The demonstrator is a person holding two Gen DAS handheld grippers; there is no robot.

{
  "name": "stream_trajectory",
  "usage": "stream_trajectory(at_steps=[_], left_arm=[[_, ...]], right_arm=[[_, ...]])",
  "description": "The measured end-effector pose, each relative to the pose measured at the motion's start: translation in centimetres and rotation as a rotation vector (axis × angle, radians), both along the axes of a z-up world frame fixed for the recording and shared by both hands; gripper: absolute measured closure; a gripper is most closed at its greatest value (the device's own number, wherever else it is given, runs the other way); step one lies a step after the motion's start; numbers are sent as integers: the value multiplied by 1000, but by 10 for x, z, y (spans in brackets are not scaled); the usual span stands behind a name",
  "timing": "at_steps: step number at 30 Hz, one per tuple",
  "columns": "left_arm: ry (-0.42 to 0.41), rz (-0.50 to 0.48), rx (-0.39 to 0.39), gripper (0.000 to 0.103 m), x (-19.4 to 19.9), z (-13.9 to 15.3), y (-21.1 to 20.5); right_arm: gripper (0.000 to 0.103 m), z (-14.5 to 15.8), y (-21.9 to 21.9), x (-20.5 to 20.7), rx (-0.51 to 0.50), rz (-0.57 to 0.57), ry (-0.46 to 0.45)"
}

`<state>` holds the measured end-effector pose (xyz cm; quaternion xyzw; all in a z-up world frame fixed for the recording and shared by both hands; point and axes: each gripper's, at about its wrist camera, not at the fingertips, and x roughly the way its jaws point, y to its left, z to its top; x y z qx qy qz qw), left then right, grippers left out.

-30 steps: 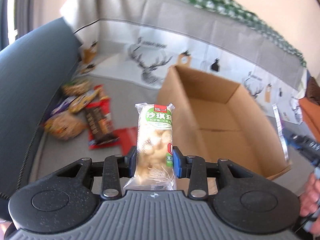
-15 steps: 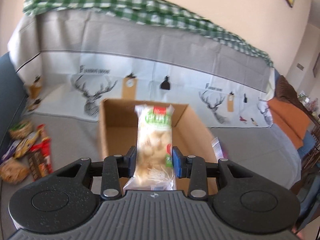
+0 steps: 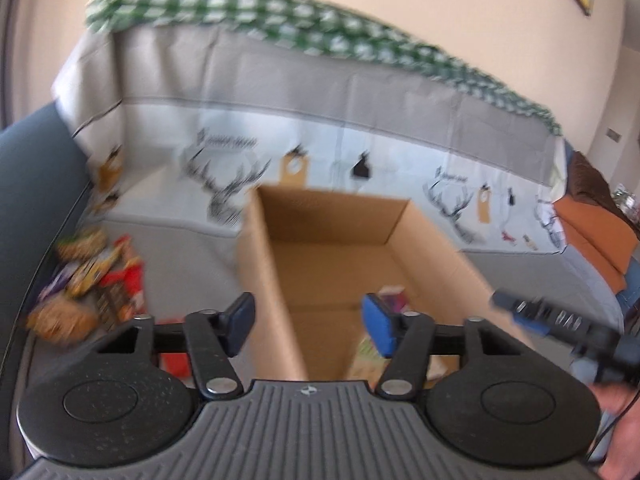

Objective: Organize snacks
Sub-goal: 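Carry both snacks over the cardboard box and open both grippers to drop them, then move both tools back toward the snack pile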

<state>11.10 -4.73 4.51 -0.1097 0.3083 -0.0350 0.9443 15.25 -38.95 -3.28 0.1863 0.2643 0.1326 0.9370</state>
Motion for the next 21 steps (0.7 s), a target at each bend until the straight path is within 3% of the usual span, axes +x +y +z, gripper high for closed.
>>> stream_trajectory(at_steps=[4, 10, 12, 17, 20, 21], left_arm=[[74, 3, -30, 67, -19, -20, 31], [82, 3, -30, 78, -42, -28, 65], [71, 12, -12, 78, -45, -27, 77], [39, 71, 27, 78, -44, -32, 115], [59, 117, 85, 78, -47, -53, 133], [87, 138, 52, 78, -48, -60, 141]], right_arm=[[30, 2, 4, -1, -25, 4, -3], [30, 4, 10, -6, -60, 7, -4], [36, 5, 13, -7, -75, 8, -7], [67, 7, 20, -9, -103, 34, -1], [70, 10, 26, -12, -123, 40, -5], [71, 11, 28, -13, -131, 40, -7]])
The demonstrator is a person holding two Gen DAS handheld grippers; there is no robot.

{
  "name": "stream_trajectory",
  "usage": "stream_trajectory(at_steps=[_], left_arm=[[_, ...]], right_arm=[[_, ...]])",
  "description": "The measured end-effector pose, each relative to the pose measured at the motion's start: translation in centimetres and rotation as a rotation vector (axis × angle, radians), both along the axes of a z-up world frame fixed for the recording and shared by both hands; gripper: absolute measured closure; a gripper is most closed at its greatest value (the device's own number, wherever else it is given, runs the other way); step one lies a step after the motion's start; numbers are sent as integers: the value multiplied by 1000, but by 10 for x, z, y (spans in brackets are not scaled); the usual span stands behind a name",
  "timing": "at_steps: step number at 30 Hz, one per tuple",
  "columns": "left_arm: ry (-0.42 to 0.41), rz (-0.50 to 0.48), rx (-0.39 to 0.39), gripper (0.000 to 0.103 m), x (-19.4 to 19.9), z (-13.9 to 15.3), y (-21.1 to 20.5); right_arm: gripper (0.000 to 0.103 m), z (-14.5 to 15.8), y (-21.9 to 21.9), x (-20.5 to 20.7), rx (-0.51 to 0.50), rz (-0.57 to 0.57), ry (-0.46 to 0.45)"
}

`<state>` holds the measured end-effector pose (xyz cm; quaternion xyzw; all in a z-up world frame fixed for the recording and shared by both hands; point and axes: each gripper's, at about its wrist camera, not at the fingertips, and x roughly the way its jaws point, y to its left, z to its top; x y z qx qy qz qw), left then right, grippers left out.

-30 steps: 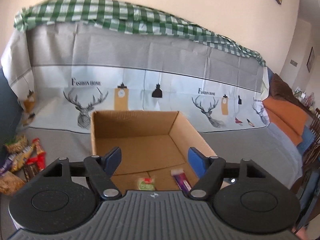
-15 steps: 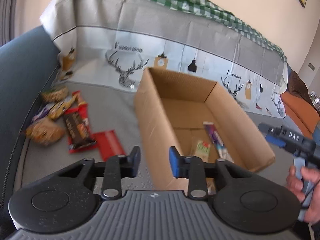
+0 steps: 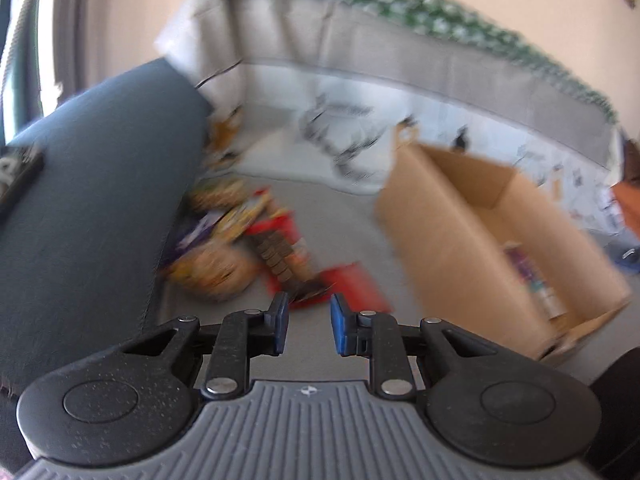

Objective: Organize snacks
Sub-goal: 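Move both tools back toward the snack pile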

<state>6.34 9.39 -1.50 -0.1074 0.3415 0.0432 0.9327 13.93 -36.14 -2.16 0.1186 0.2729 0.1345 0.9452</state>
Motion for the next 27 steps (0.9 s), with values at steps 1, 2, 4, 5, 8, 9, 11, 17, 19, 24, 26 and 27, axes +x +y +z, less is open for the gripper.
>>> stream_trajectory(at_steps=[1, 2, 4, 5, 8, 9, 11, 17, 19, 24, 26, 27], left_arm=[[-4, 17, -39, 78, -1, -1, 7], [-29, 28, -47, 78, -4, 1, 11], [-54, 15, -59, 78, -7, 2, 11], [-56, 6, -64, 78, -7, 2, 11], [-61, -2, -86, 78, -5, 2, 14], [-64, 1, -89, 78, -3, 1, 16], [-76, 16, -75, 78, 0, 1, 18], [-110, 61, -11, 78, 2, 3, 20], [-121, 80, 8, 78, 2, 4, 20], [-138, 133, 10, 78, 0, 4, 29], [-132, 160, 3, 78, 2, 3, 33], [-125, 172, -1, 78, 3, 3, 35]], right_arm=[[71, 2, 2, -1, -9, 2, -3], [70, 4, 4, -3, -19, 6, -9], [70, 8, 10, -5, -39, 13, -18], [70, 10, 12, -6, -50, 14, -21], [70, 15, 21, -8, -73, 18, -24], [70, 17, 25, -8, -80, 22, -26], [70, 21, 32, -10, -92, 30, -34], [69, 34, 59, -18, -127, 76, -69], [69, 39, 71, -21, -139, 95, -84], [69, 49, 110, -28, -155, 169, -141], [69, 49, 131, -29, -128, 219, -150], [69, 46, 144, -29, -115, 247, -147]])
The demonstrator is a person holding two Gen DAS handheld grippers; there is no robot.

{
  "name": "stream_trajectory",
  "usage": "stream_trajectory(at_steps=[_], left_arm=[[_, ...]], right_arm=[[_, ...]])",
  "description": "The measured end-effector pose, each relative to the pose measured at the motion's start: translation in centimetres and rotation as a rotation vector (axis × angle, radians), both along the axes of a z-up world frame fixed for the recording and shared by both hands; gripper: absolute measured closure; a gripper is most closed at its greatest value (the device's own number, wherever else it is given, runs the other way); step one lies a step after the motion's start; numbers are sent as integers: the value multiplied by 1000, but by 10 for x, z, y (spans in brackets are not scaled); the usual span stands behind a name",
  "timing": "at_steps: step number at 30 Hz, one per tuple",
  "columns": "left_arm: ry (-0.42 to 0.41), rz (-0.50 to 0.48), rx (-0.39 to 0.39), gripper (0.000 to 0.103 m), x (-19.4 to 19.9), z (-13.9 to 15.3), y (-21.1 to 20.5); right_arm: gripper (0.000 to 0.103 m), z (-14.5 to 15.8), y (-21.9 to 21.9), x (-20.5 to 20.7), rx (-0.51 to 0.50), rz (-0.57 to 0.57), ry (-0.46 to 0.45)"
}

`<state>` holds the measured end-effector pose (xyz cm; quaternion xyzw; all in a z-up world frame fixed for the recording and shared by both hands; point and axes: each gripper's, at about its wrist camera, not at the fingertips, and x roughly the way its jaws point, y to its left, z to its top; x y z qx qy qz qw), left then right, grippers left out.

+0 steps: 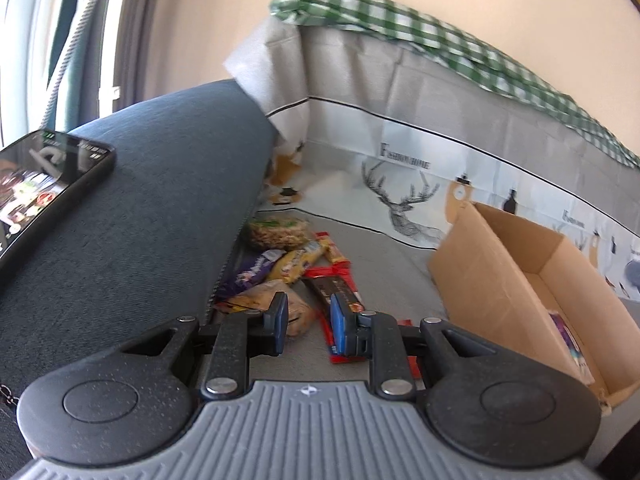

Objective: Organize snacks
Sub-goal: 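Move both tools back toward the snack pile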

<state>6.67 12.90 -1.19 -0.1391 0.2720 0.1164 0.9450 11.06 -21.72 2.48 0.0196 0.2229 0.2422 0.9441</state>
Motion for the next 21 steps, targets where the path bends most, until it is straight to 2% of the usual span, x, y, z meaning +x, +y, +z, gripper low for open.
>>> stream_trajectory(at_steps=[5, 10, 12, 14, 18, 20, 21], left_arm=[[17, -2, 7, 78, 2, -1, -1], [51, -12, 35, 78, 9, -5, -5], [65, -10, 46, 78, 13, -7, -5], [79, -3, 59, 78, 19, -10, -6], [113, 7, 86, 77, 34, -17, -6], [133, 13, 98, 77, 41, -20, -6], [143, 17, 105, 77, 45, -22, -5]], right_arm=[[69, -21, 75, -6, -3, 159, 28], [68, -51, 137, -15, -92, 266, 12], [67, -68, 151, -12, -143, 267, 27], [60, -82, 162, -6, -198, 239, 43], [51, -103, 171, 16, -224, 174, 89], [40, -111, 174, 31, -238, 128, 103], [39, -116, 174, 38, -247, 109, 112]])
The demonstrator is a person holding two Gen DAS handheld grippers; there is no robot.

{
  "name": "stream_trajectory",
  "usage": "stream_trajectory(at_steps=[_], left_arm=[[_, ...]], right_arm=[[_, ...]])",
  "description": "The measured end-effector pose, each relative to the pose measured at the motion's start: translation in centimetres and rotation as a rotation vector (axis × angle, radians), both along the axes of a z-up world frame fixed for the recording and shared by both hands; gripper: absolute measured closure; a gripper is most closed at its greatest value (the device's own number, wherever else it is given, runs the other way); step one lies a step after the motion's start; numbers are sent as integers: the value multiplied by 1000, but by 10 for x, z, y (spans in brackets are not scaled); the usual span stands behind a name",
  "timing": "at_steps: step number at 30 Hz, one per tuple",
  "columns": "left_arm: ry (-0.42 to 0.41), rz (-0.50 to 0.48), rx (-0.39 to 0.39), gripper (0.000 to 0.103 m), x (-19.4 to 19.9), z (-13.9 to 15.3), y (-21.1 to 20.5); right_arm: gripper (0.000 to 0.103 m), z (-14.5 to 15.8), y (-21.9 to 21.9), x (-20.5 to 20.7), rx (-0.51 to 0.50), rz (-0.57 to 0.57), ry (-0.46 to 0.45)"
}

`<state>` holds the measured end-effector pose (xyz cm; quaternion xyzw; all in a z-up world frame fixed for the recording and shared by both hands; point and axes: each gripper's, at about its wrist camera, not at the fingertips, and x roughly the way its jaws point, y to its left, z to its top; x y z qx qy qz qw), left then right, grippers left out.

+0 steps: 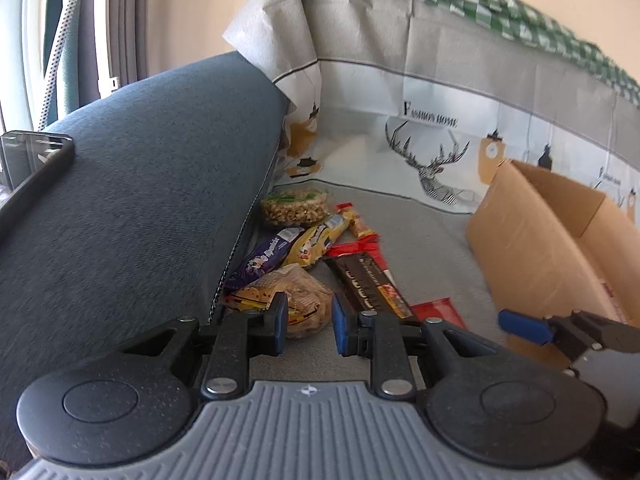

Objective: Organize snacks
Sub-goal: 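Move both tools back toward the snack pile, then grasp the red wrapper bar with the right gripper while the left gripper grasps the cookie bag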

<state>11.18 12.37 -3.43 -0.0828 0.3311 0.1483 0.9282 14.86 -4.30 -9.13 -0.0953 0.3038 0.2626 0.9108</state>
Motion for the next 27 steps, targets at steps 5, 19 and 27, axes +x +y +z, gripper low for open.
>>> stream_trajectory(at_steps=[5, 19, 27], left_arm=[[61, 38, 46, 49, 22, -12, 3], [247, 2, 262, 48, 66, -52, -11], [186, 5, 78, 56, 37, -21, 2]], right_arm=[[37, -25, 3, 29, -34, -63, 50], [52, -43, 2, 43, -21, -5, 163], [58, -29, -4, 23, -3, 56, 194]])
